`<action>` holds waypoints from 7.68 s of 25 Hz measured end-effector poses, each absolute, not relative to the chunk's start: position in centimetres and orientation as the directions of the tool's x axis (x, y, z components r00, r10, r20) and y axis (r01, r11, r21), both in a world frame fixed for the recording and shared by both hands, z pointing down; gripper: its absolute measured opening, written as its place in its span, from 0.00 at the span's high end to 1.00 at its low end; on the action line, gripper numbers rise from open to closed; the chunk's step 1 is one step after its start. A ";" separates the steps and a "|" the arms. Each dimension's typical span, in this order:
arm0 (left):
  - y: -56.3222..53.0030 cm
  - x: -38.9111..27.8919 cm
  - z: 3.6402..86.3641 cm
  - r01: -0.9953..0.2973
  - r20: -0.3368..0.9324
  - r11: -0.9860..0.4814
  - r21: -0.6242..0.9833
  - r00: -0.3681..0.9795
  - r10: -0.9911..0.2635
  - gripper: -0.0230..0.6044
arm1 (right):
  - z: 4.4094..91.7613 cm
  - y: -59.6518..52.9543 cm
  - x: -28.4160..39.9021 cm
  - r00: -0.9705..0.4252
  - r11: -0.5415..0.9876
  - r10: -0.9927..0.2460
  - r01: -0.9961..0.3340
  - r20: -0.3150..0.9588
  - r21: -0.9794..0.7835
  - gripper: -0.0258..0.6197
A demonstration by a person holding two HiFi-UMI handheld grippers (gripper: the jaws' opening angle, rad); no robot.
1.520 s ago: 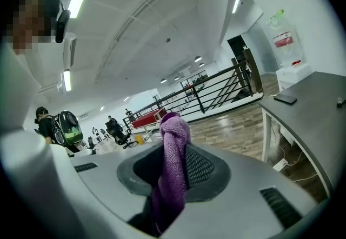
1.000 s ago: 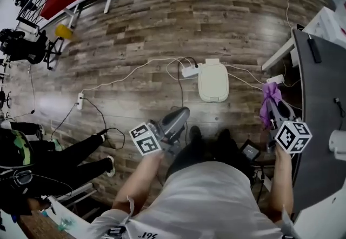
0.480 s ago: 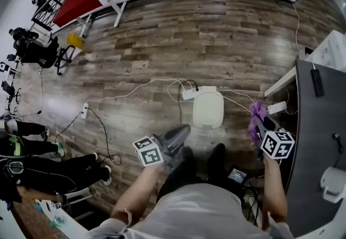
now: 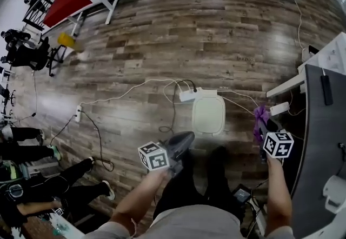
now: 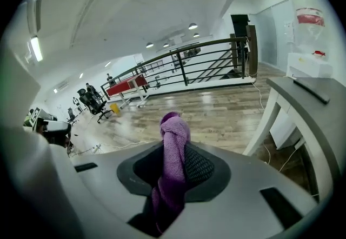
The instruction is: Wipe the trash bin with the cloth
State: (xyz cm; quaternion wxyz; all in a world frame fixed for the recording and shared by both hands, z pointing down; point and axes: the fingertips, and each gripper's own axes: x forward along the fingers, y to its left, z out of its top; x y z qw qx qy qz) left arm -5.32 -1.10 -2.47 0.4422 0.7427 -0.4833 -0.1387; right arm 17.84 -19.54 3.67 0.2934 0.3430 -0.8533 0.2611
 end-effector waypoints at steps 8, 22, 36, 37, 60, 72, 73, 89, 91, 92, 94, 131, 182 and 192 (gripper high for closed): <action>-2.5 -12.7 8.2 -0.636 0.304 -0.070 0.768 0.458 -0.835 0.96 | 12.9 -20.4 10.4 -0.539 0.700 -0.365 -0.697 0.759 -0.158 0.82; -0.2 -13.7 23.5 -0.608 0.373 0.001 0.794 0.485 -0.791 0.96 | 29.0 -21.3 -2.8 -0.531 0.859 -0.214 -0.502 0.820 -0.101 0.82; -2.1 -12.7 26.6 -0.576 0.363 -0.014 0.817 0.534 -0.764 0.96 | 33.5 -20.1 -13.0 -0.580 0.888 -0.129 -0.428 0.805 -0.167 0.81; -2.1 -12.7 26.8 -0.577 0.366 -0.012 0.817 0.534 -0.762 0.96 | 33.7 -19.9 -13.6 -0.582 0.889 -0.123 -0.425 0.804 -0.171 0.81; -3.4 -9.5 28.2 -0.572 0.383 -0.019 0.820 0.573 -0.725 0.96 | 38.3 -21.9 -12.5 -0.505 0.900 -0.129 -0.421 0.853 -0.113 0.81; -3.7 -8.1 27.8 -0.589 0.380 -0.048 0.807 0.581 -0.720 0.96 | 39.3 -26.8 -0.5 -0.322 0.812 -0.275 -0.582 0.906 0.040 0.81; -3.7 -7.9 27.8 -0.588 0.379 -0.052 0.807 0.583 -0.719 0.96 | 39.4 -27.2 1.0 -0.291 0.802 -0.289 -0.594 0.912 0.065 0.81; -3.3 -7.9 27.3 -0.598 0.375 -0.070 0.799 0.586 -0.718 0.96 | 34.4 -25.0 0.0 -0.402 0.739 -0.345 -0.673 0.848 -0.018 0.81; -3.1 -8.2 27.3 -0.599 0.376 -0.070 0.798 0.585 -0.718 0.96 | 34.3 -24.0 -2.3 -0.435 0.738 -0.328 -0.672 0.838 -0.060 0.81; -2.9 -8.5 27.4 -0.599 0.378 -0.069 0.798 0.585 -0.717 0.96 | 34.3 -23.5 -3.4 -0.450 0.736 -0.319 -0.673 0.834 -0.081 0.81; -2.6 -8.9 27.4 -0.598 0.382 -0.062 0.799 0.585 -0.715 0.96 | 34.3 -22.4 -5.7 -0.480 0.731 -0.297 -0.670 0.825 -0.126 0.81; -1.0 -7.7 28.2 -0.582 0.390 -0.054 0.811 0.607 -0.693 0.96 | 37.7 -18.8 -5.5 -0.477 0.714 -0.250 -0.678 0.843 -0.172 0.81; 1.0 -9.4 29.9 -0.597 0.433 -0.012 0.802 0.594 -0.678 0.96 | 36.6 -7.6 -7.9 -0.624 0.892 -0.086 -0.396 0.777 -0.219 0.68; 1.0 -9.3 29.8 -0.590 0.429 -0.012 0.808 0.602 -0.674 0.96 | 38.9 -8.2 -9.3 -0.547 0.835 -0.068 -0.488 0.835 -0.252 0.60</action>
